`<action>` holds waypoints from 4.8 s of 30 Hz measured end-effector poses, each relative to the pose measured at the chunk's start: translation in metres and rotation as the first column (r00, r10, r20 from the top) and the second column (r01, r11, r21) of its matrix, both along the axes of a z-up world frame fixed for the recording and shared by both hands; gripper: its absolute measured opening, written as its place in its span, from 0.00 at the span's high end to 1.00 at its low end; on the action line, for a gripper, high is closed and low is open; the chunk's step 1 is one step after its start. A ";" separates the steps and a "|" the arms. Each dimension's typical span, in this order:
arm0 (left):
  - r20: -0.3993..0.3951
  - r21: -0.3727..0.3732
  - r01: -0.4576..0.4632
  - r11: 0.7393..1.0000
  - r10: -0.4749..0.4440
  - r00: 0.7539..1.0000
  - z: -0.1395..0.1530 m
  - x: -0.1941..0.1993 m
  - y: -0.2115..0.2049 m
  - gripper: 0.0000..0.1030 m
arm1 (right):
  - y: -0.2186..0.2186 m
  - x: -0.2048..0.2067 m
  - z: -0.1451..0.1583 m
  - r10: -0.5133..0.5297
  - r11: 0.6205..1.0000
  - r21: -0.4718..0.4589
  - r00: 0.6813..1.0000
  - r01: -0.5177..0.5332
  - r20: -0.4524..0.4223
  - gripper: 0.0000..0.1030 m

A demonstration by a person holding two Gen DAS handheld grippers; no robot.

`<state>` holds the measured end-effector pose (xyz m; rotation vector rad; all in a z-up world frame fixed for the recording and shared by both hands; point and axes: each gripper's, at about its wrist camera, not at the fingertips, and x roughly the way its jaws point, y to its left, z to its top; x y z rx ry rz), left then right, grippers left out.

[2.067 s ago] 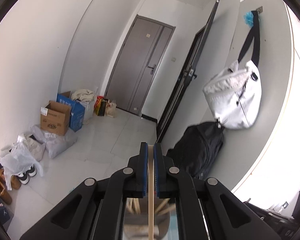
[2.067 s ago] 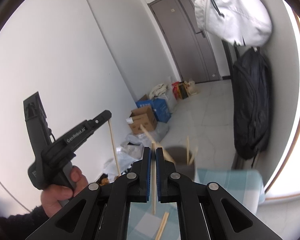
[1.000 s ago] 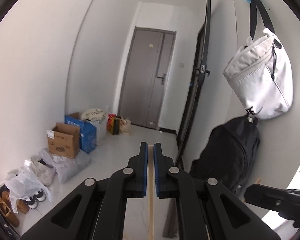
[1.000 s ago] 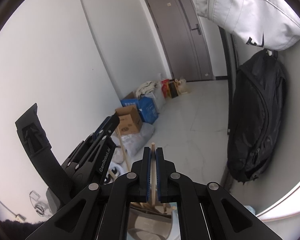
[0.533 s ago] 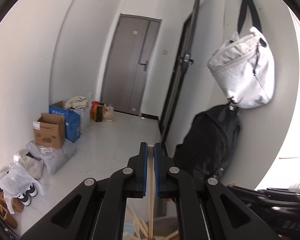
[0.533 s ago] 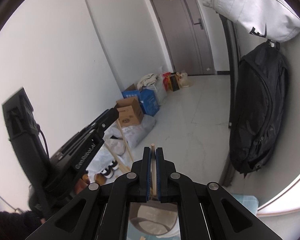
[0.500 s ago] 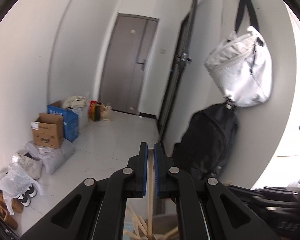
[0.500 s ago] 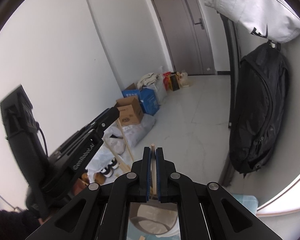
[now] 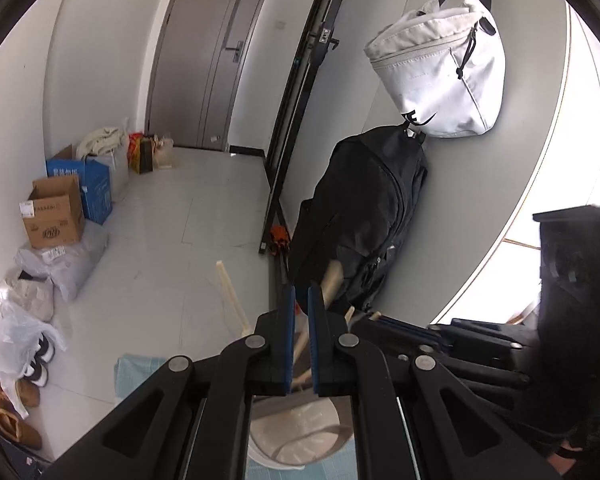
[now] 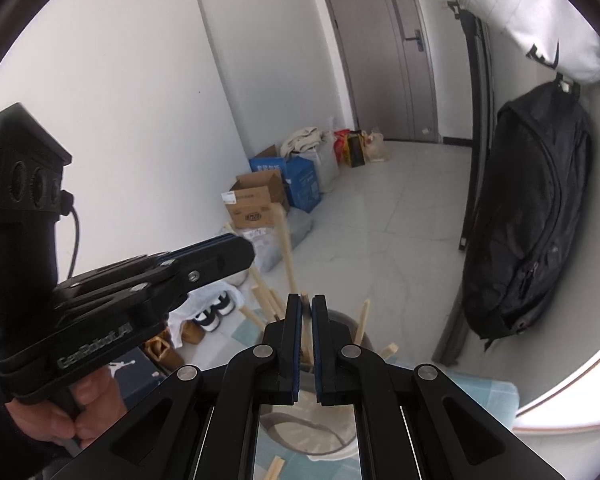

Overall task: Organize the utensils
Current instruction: 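Lower the chopsticks into the holder and open both grippers, then raise both open grippers and move them back toward the last chopsticks, then close the right gripper on one of the last two chopsticks, then close the left gripper on the other chopstick while the right gripper lifts its chopstick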

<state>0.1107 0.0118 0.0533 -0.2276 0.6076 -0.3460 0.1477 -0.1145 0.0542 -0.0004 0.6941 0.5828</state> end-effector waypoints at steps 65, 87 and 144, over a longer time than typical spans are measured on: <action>-0.198 0.060 -0.330 0.942 0.335 0.921 -0.110 -0.116 0.053 0.16 | 0.011 -0.116 -0.168 -0.010 0.990 -0.138 0.944 -0.038 -0.330 0.43; -0.251 0.047 -0.365 0.930 0.364 0.897 -0.114 -0.112 0.065 0.16 | 0.034 -0.099 -0.189 -0.105 0.948 -0.319 0.932 -0.011 -0.346 0.86; -0.487 0.111 -0.320 0.941 0.332 0.808 -0.154 -0.089 0.057 0.16 | -0.036 -0.085 -0.124 -0.109 0.978 0.136 0.942 0.159 -0.317 0.95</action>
